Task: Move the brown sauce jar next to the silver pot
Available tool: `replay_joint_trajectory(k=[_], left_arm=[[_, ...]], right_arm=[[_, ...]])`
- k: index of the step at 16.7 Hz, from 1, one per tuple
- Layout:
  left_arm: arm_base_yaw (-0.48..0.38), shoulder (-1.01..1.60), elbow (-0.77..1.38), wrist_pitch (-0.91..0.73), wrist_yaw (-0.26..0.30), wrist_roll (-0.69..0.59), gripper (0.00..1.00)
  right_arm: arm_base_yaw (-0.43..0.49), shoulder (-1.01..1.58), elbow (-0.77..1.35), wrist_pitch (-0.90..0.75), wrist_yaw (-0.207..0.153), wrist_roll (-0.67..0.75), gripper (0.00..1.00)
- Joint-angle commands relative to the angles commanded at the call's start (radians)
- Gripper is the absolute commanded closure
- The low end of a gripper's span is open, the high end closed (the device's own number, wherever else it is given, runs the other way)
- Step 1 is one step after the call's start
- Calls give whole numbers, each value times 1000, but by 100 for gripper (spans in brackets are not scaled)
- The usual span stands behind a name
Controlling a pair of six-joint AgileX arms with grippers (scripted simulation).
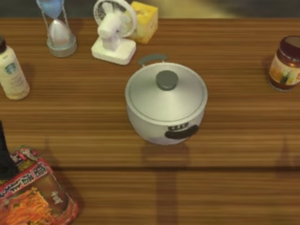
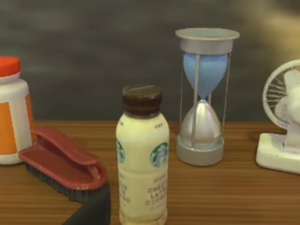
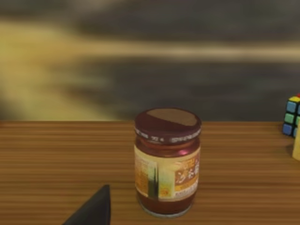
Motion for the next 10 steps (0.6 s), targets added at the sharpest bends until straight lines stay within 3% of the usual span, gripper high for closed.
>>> replay_joint_trajectory(k=[5,10], left_arm=[[0,0,0,0,0,0,0],[0,0,0,0,0,0,0]], right_arm=[[-1,52,51,-33,0,-1,0],[-10,326,314,-217,8,-6,0]])
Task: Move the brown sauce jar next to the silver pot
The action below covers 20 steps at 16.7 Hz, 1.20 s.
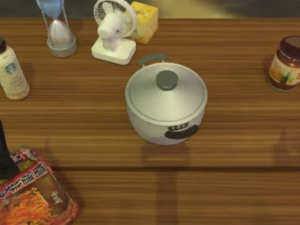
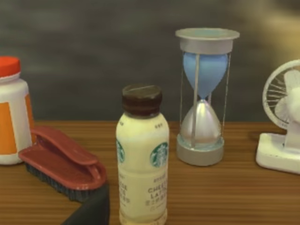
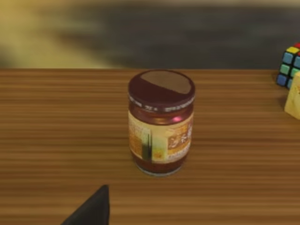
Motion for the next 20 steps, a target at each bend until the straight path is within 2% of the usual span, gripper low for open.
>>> replay_joint_trajectory(k=[7,15,20], left_arm=[[0,0,0,0,0,0,0],[0,0,0,0,0,0,0],[0,0,0,0,0,0,0]], right_arm=[[-12,650,607,-438,12,-21,0],[-11,1506,1454,-982,10,-59,0],[1,1954,1972,-1232,2,-87,0]])
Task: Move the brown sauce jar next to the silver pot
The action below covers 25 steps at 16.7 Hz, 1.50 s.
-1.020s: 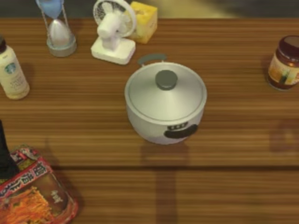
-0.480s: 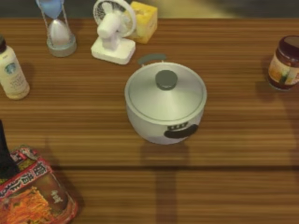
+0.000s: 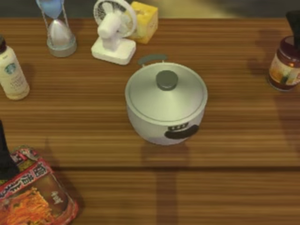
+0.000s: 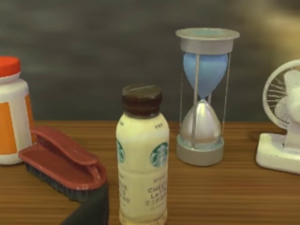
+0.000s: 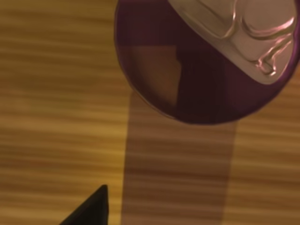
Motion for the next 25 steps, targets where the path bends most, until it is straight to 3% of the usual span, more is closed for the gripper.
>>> replay_joint_trajectory(k=[5,10,18,25], left_arm=[[0,0,0,0,0,0,0],[0,0,0,0,0,0,0],[0,0,0,0,0,0,0],[0,0,0,0,0,0,0]], right_arm=[[14,298,399,-142,-10,-24,0],[19,412,568,-184,-13,-34,0],[16,399,526,-149,-14,-35,0],[21,313,194,84,-15,-33,0]])
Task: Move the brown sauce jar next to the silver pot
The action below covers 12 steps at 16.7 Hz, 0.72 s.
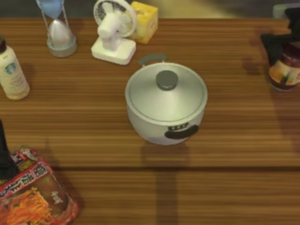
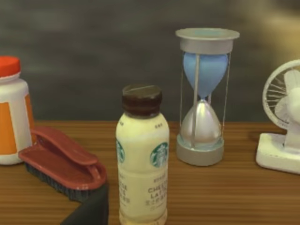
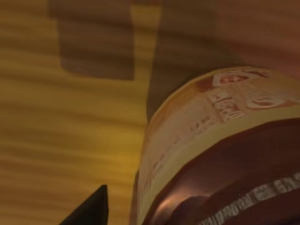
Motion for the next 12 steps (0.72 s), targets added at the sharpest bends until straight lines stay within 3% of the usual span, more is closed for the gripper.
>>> replay_joint_trajectory(k=[6,12], left_arm=[[0,0,0,0,0,0,0],[0,0,0,0,0,0,0]], right_arm=[[1,-11,-43,39,0,1,0],[1,-11,-43,39,0,1,45]])
